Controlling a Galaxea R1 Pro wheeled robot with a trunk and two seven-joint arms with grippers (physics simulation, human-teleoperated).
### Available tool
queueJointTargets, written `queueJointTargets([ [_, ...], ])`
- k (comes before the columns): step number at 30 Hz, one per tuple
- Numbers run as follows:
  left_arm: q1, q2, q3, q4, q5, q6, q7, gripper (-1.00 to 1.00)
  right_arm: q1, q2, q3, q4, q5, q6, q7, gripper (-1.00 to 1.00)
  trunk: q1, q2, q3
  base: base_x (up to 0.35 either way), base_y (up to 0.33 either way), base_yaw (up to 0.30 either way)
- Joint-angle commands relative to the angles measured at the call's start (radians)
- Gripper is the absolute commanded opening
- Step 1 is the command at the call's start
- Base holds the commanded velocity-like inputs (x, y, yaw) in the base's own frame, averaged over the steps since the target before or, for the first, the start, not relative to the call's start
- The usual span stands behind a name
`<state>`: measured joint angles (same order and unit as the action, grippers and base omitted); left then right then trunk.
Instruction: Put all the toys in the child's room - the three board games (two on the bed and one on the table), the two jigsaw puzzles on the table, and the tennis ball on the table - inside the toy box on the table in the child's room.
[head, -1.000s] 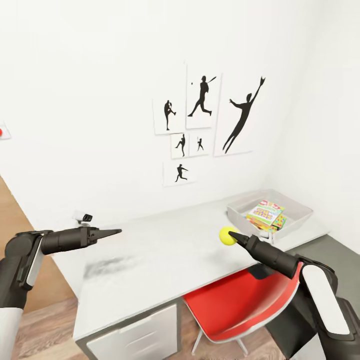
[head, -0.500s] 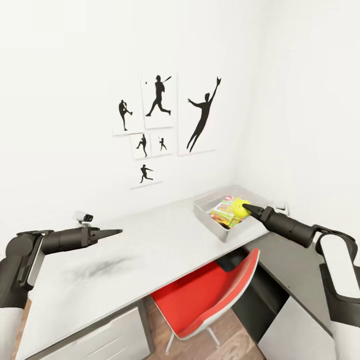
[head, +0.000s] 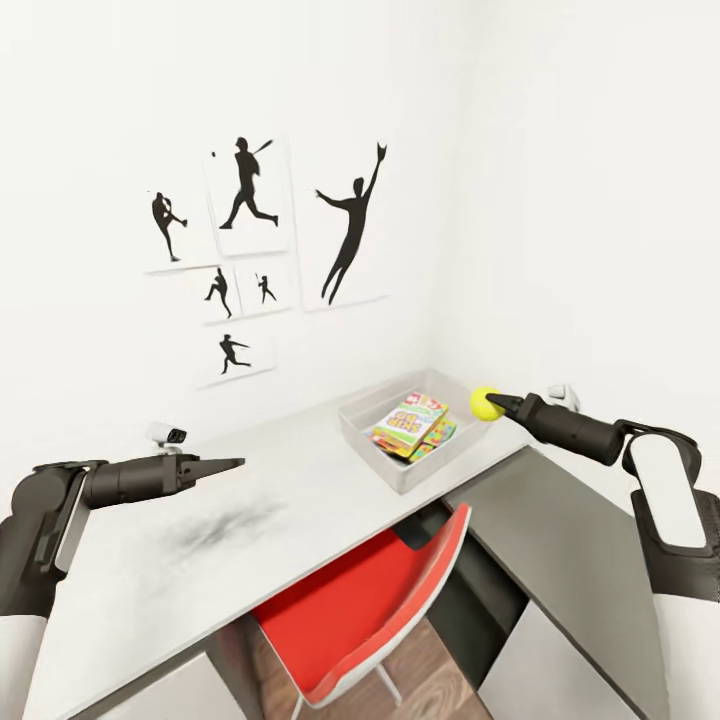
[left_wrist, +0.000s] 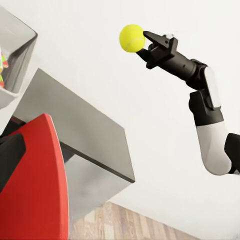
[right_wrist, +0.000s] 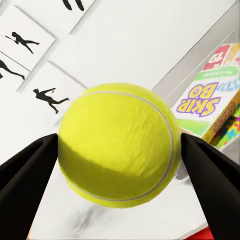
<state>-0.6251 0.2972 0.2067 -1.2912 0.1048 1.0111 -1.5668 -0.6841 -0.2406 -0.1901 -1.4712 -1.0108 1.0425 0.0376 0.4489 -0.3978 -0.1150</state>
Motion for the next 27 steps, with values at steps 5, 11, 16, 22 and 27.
queueJointTargets([
  [5, -0.001, 0.000, 0.001, 0.001, -0.001, 0.010, -0.004, 1.00, -0.002, 0.008, 0.024, 0.004, 0.003, 0.005, -0.061, -1.00, 0.001, -0.002, -0.008, 0.314, -0.029, -0.124],
  [11, 0.000, 0.000, 0.003, 0.003, -0.001, 0.010, -0.004, 1.00, 0.004, 0.010, 0.060, -0.021, -0.004, 0.005, -0.154, -1.00, 0.001, -0.002, -0.012, 0.178, -0.051, -0.061],
  [16, -0.001, 0.000, 0.005, 0.006, -0.002, 0.011, -0.004, 1.00, 0.014, 0.015, 0.097, -0.051, -0.005, 0.005, -0.163, -1.00, 0.001, -0.002, -0.012, 0.091, -0.058, -0.003],
  [22, 0.000, 0.000, 0.005, 0.006, -0.001, 0.011, -0.004, 1.00, 0.014, 0.015, 0.101, -0.052, -0.001, 0.005, -0.164, -1.00, 0.001, -0.002, -0.012, 0.078, -0.037, 0.003],
  [27, -0.001, 0.000, 0.004, 0.006, -0.001, 0.011, -0.004, 1.00, 0.008, 0.020, 0.172, -0.052, 0.004, 0.005, -0.176, -1.00, 0.001, -0.002, -0.012, 0.008, -0.003, 0.131],
])
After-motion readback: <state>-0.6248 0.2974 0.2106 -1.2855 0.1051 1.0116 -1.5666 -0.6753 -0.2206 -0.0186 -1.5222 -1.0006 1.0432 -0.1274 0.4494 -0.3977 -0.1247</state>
